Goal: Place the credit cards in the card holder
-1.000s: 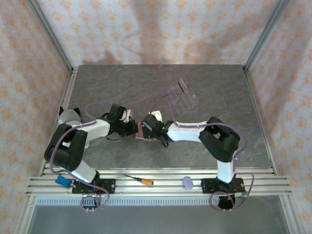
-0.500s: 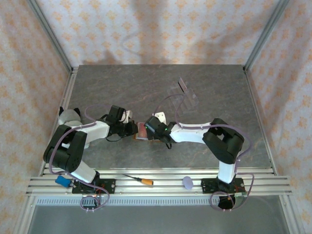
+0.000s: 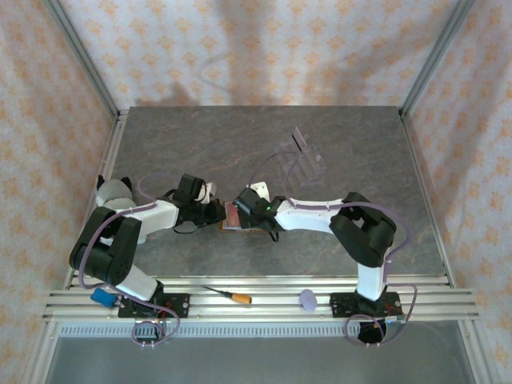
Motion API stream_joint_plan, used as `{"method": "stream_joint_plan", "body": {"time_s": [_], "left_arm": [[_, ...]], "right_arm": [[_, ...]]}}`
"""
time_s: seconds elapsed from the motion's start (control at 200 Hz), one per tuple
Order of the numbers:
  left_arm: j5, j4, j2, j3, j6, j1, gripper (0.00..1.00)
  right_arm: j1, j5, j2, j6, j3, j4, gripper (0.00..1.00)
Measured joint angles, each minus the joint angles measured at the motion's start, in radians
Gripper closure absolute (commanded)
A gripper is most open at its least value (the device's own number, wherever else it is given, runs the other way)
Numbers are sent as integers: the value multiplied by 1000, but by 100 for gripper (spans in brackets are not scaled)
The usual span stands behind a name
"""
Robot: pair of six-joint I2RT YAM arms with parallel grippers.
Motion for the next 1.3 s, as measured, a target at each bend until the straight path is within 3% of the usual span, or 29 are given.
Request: {"method": "stream_joint_plan", "body": {"time_s": [0.421,0.791,0.986,1.191,1.302], "left_arm": [[0,0,-11,-11,0,0,91],[-2,-15,-35,-38,-1,0,91],[-1,-32,-37,-56,-13,0,91],[-1,-48,-56,-56,-34,0,83],[-5,-71,-89,-56,-34,0,77]], "right_arm": [[2,48,-14,37,-55,49,1],[-3,61,-14,56,-29,-10,1],[-10,21,-53,55,-29,-40,1],[-35,-37,-126,48,-28,-73,0],[-76,-114,-138,36,-28,-73,13]]}}
